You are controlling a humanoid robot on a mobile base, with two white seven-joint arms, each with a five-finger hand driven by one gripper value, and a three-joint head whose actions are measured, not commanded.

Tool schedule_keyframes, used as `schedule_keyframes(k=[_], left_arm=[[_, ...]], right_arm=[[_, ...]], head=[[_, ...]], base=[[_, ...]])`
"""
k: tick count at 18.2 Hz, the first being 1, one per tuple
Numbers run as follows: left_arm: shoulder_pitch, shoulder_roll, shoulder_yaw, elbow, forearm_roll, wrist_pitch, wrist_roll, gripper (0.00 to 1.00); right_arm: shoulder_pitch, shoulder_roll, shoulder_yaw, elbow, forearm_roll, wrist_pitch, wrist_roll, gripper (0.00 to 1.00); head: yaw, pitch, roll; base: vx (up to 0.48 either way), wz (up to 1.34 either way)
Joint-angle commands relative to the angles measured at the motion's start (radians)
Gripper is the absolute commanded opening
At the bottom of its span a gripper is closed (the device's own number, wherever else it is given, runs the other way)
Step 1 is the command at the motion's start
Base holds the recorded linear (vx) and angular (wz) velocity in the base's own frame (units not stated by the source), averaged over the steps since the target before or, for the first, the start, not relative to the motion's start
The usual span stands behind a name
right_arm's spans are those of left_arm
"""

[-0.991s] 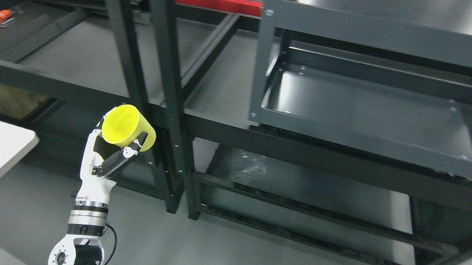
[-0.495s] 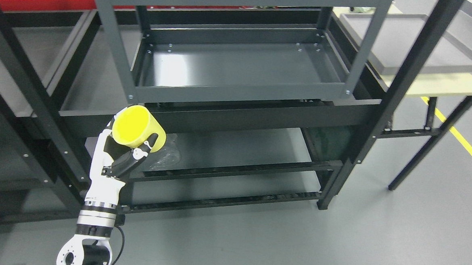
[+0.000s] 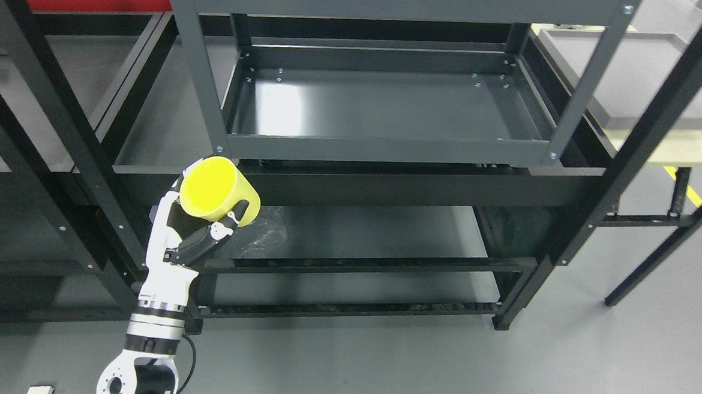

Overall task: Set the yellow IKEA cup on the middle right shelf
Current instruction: 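Raise the left hand with the cup up onto the upper shelf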

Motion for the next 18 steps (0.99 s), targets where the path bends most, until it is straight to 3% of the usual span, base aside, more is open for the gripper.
schedule_keyframes(k=[1,4,11,18], left_arm=[[-0.003,0.017,-0.173,-0.001,-0.001,-0.064,-0.023,0.02],[-0.012,0.017,-0.297,-0.001,-0.001,-0.133,-0.023,0.02],[-0.096,0.017,-0.357,-0.002,-0.003,-0.167,-0.024,0.02],[-0.376,0.017,-0.486,-0.002,-0.001,-0.169,-0.021,0.02]], right_arm=[[0.015,-0.017,0.017,0.0,-0.025,0.001,-0.001,0.99],[0.015,-0.017,0.018,0.0,-0.025,0.001,-0.001,0.99],[0.015,-0.017,0.017,0.0,-0.025,0.001,-0.001,0.99],[0.015,-0.017,0.017,0.0,-0.025,0.001,-0.001,0.99]], head=[[0.0,0.0,0.0],[0.0,0.0,0.0],[0.0,0.0,0.0],[0.0,0.0,0.0]], base=[[0.114,0.11],[0.093,-0.08],[0.095,-0.2],[0.152,-0.03]])
